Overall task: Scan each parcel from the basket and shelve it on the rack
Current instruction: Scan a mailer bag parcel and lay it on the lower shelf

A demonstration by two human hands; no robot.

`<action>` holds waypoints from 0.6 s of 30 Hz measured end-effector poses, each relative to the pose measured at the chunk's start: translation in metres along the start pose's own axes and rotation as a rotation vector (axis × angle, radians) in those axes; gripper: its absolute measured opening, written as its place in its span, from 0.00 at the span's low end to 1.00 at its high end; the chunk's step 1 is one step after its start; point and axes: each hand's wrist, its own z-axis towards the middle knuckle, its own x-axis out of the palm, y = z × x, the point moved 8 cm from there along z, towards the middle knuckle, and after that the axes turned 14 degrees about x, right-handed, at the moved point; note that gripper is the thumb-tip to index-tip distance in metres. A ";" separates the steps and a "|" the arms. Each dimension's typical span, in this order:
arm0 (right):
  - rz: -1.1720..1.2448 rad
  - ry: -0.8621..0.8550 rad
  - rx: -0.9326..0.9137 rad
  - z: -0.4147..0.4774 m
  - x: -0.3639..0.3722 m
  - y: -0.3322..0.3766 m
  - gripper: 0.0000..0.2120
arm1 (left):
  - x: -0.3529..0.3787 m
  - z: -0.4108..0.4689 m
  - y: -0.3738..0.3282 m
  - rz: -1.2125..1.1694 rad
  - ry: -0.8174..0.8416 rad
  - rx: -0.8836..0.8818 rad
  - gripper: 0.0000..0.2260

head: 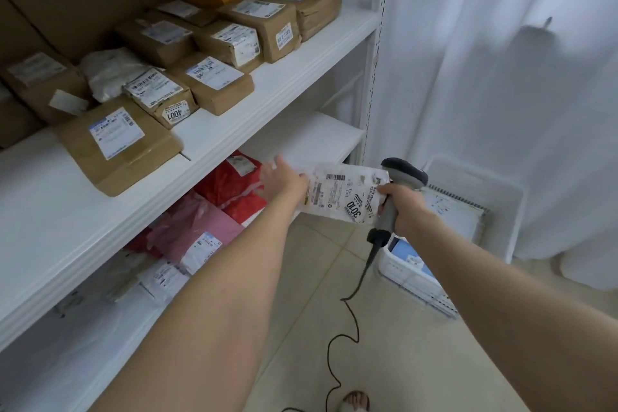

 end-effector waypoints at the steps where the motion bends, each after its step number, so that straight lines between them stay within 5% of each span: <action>1: 0.061 0.011 0.006 -0.001 -0.003 0.000 0.12 | 0.005 -0.007 0.007 -0.155 0.002 -0.127 0.28; 4: 0.231 0.031 0.010 -0.005 -0.010 0.000 0.06 | 0.057 -0.038 -0.005 -0.869 0.344 -0.414 0.27; 7: 0.295 0.026 -0.014 -0.004 -0.019 0.000 0.06 | 0.077 -0.054 -0.052 -1.239 0.530 -0.321 0.08; 12: 0.275 -0.059 -0.083 -0.003 -0.042 0.004 0.06 | 0.061 -0.036 -0.059 -1.051 0.306 -0.161 0.10; 18: 0.228 0.013 -0.123 -0.009 -0.040 0.002 0.10 | 0.057 -0.041 -0.043 -0.939 0.279 -0.132 0.11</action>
